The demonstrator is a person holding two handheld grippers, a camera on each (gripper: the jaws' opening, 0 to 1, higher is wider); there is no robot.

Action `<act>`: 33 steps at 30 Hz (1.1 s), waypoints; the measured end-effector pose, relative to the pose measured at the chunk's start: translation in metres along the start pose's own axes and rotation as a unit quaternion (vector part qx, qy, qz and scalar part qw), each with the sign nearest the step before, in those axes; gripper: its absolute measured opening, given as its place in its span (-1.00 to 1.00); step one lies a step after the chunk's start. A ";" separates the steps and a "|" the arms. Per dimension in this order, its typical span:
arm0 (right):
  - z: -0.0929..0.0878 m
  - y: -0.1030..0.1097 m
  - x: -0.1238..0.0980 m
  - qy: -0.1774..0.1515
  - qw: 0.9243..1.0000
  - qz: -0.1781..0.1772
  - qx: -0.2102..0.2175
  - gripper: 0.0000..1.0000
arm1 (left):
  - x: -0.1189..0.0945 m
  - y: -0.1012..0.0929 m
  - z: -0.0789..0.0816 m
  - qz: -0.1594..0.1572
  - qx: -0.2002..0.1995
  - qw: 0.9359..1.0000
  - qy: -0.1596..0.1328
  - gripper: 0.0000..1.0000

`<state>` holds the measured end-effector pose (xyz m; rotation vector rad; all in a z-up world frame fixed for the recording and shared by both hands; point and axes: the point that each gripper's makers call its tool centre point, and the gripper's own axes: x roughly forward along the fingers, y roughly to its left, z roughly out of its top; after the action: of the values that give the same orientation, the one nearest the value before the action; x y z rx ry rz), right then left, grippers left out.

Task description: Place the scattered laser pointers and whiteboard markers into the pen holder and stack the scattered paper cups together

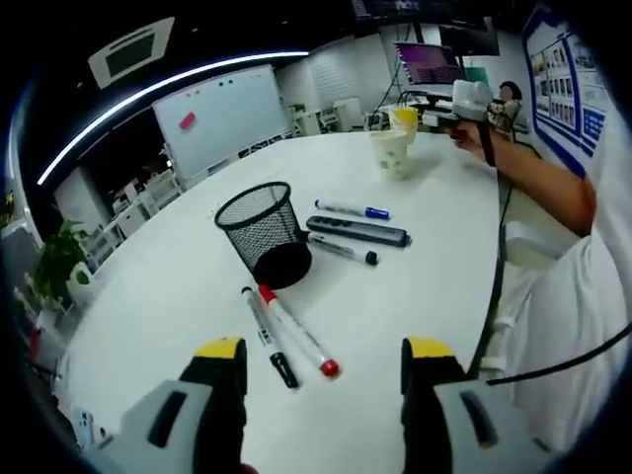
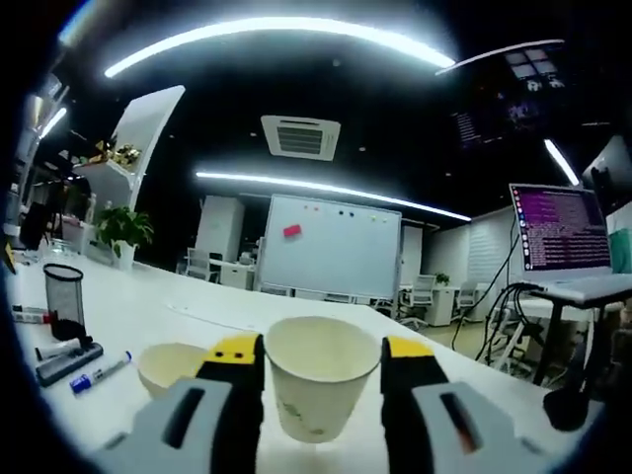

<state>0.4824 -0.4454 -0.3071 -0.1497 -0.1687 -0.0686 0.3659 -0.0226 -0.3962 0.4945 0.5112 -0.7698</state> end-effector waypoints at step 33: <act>0.065 0.015 -0.012 -0.120 0.992 0.009 -0.033 -0.07 | -0.003 0.002 -0.003 0.005 -0.001 1.000 -0.002 0.25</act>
<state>0.4616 -0.4202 -0.2482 -0.2244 -0.4059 -0.0388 0.3653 -0.0181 -0.3965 0.4921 0.5056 -0.7609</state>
